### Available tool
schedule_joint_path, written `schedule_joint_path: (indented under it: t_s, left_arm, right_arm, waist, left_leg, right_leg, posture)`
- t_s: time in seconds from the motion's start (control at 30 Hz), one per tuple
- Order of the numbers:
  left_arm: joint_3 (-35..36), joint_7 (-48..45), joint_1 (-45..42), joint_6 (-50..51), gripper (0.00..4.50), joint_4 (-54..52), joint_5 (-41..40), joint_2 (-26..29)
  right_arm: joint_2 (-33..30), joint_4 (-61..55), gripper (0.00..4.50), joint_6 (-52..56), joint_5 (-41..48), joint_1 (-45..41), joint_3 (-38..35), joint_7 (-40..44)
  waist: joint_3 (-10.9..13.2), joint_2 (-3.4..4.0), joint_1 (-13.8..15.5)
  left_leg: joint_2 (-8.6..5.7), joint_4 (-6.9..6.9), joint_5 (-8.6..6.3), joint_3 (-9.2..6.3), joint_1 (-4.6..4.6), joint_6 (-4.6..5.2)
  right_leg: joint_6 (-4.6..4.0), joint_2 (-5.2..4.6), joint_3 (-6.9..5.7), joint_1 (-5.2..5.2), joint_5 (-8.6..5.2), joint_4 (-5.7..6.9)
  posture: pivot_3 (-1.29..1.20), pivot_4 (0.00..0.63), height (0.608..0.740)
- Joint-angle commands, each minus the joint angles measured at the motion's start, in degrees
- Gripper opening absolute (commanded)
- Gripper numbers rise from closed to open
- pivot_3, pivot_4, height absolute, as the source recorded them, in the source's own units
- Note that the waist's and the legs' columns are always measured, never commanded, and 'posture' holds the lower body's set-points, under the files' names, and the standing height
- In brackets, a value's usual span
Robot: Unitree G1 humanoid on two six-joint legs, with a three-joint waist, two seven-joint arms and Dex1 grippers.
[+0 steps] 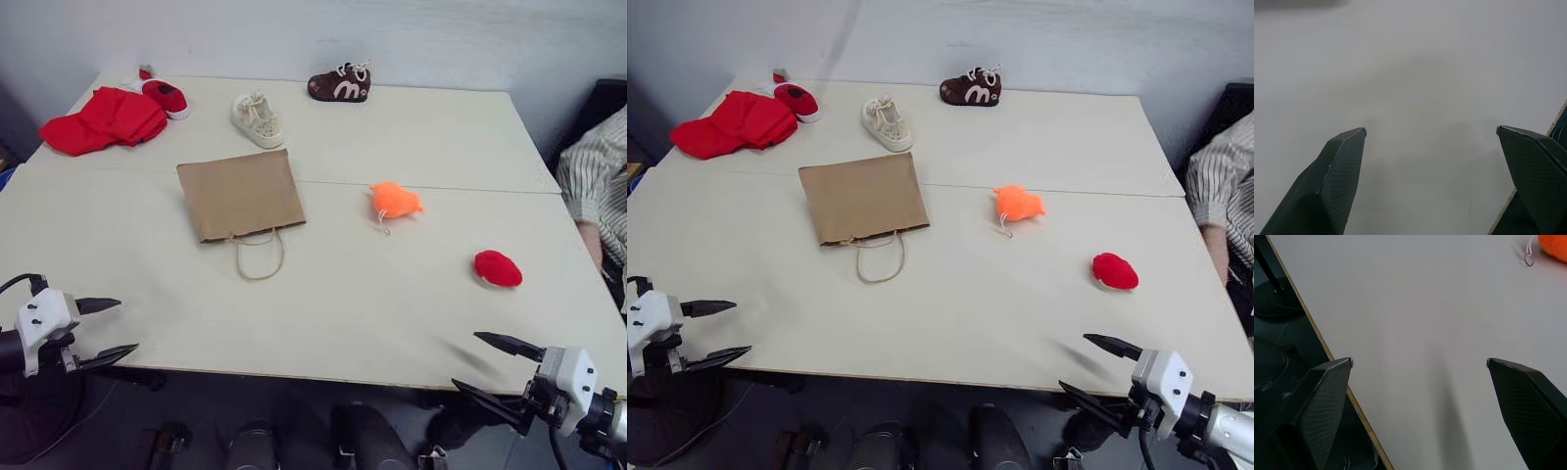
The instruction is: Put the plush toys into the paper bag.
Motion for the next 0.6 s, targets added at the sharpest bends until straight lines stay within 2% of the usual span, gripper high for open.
schedule_joint_path:
  t_s: [0.03,0.17,0.23,0.3,0.37,0.57,0.6]
  left_arm:
    - [0.86,-1.01,-0.04,2.71,4.49,-2.97,-2.74,-0.04]
    - [-2.08,0.0,-4.86,18.16,4.49,-11.22,-9.69,1.28]
    - [-4.26,2.86,-10.51,22.27,4.49,-13.62,-10.92,0.09]
    - [-7.79,6.27,-17.53,22.88,4.49,-14.43,-9.64,-2.65]
    - [-13.41,8.31,-24.02,20.14,4.49,-12.97,-4.78,-5.53]
    - [-24.77,13.15,-39.25,10.94,4.49,-0.27,7.13,-14.11]
    - [-25.91,13.28,-40.9,9.63,4.3,1.58,8.25,-15.24]
  right_arm:
    - [1.03,-2.36,4.5,0.23,1.59,-1.42,0.42,-1.63]
    - [4.05,-6.91,4.5,4.46,6.59,-5.58,1.92,-6.43]
    - [5.48,-9.52,4.5,6.39,7.92,-8.12,3.28,-9.36]
    - [6.86,-11.94,4.5,7.81,8.16,-10.94,5.21,-12.28]
    - [8.04,-13.33,4.5,8.86,7.48,-13.4,7.53,-14.43]
    - [9.27,-12.22,4.5,9.09,4.71,-17.19,11.74,-16.47]
    - [9.28,-11.96,4.5,8.9,4.47,-17.42,11.85,-16.59]
  waist:
    - [0.0,0.0,0.02]
    - [-0.01,-0.02,0.19]
    - [0.0,0.01,0.4]
    - [-0.03,-0.01,0.69]
    - [-0.12,0.11,1.0]
    - [-0.16,0.15,1.45]
    - [-0.16,0.15,1.46]
  left_leg:
    - [0.0,0.0,0.0,0.0,0.0,-0.01]
    - [0.0,0.03,0.02,-0.01,-0.01,-0.05]
    - [0.0,0.14,0.06,-0.09,-0.04,-0.11]
    - [-0.04,0.16,0.14,-0.14,-0.04,-0.26]
    - [-0.06,0.18,0.15,-0.12,-0.04,-0.28]
    - [-0.07,0.28,0.16,0.08,-0.12,-0.28]
    - [-0.06,0.29,0.16,0.09,-0.13,-0.28]
  right_leg:
    - [0.0,0.0,0.0,0.0,0.0,0.0]
    - [0.0,0.0,-0.01,0.0,0.0,0.06]
    - [0.0,-0.02,-0.04,0.01,0.0,0.1]
    - [0.0,-0.05,-0.07,0.04,0.0,0.11]
    - [0.02,-0.02,-0.06,0.05,0.01,0.13]
    - [0.05,0.17,0.06,-0.08,0.03,0.12]
    - [0.05,0.18,0.07,-0.1,0.03,0.12]
  posture:
    - [0.0,0.15,0.74]
    - [0.0,0.15,0.74]
    - [0.0,0.15,0.74]
    - [0.0,0.15,0.74]
    - [0.0,0.15,0.74]
    - [0.0,0.15,0.74]
    - [0.0,0.15,0.74]
